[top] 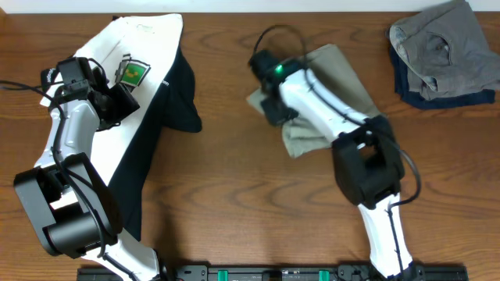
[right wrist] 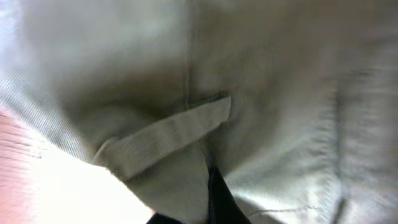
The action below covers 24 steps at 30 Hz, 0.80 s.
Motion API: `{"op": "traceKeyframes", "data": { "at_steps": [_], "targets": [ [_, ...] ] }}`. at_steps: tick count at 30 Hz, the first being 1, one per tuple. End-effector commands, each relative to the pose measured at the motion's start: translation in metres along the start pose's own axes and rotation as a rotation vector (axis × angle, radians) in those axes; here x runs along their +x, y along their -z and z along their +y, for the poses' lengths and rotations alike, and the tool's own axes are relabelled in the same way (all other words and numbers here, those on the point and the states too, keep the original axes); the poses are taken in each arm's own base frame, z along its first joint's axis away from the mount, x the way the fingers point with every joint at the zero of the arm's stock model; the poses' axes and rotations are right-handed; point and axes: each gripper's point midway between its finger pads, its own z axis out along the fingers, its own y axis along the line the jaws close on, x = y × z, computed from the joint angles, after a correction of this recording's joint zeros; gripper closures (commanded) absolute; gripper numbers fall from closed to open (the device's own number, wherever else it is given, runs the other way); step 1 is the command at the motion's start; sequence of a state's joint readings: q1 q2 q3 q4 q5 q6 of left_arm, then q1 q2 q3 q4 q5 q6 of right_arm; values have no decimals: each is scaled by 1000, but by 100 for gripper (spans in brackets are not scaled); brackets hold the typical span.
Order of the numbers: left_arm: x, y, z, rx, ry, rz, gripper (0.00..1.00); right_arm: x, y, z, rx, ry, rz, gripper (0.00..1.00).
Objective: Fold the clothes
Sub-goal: 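Grasp the folded shorts with the right gripper and lift, then carry the shorts with the right gripper to the top-right clothes stack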
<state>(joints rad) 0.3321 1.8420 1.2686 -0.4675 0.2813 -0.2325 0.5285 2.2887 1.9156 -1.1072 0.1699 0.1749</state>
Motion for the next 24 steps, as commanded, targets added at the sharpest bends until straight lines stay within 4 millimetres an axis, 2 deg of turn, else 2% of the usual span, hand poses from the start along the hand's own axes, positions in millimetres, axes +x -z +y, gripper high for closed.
{"op": "traceKeyframes", "data": {
  "at_steps": [1, 3, 5, 8, 14, 24],
  "targets": [
    [-9, 12, -4, 5, -6, -35, 45, -37, 83, -29, -65, -42, -191, 99],
    [-9, 12, -4, 5, -6, -35, 44, -43, 113, -48, -66, -53, -244, 99],
    [-9, 12, -4, 5, -6, -35, 44, -46, 131, -63, -59, -56, -278, 99],
    [-9, 12, -4, 5, -6, -35, 45, -48, 151, -84, -46, -63, -323, 99],
    [-9, 12, -4, 5, -6, -36, 45, -51, 182, -140, -5, -127, -406, 99],
    [-10, 12, -5, 5, -6, -37, 45, -49, 259, -256, 131, -243, -616, 99]
  ]
}}
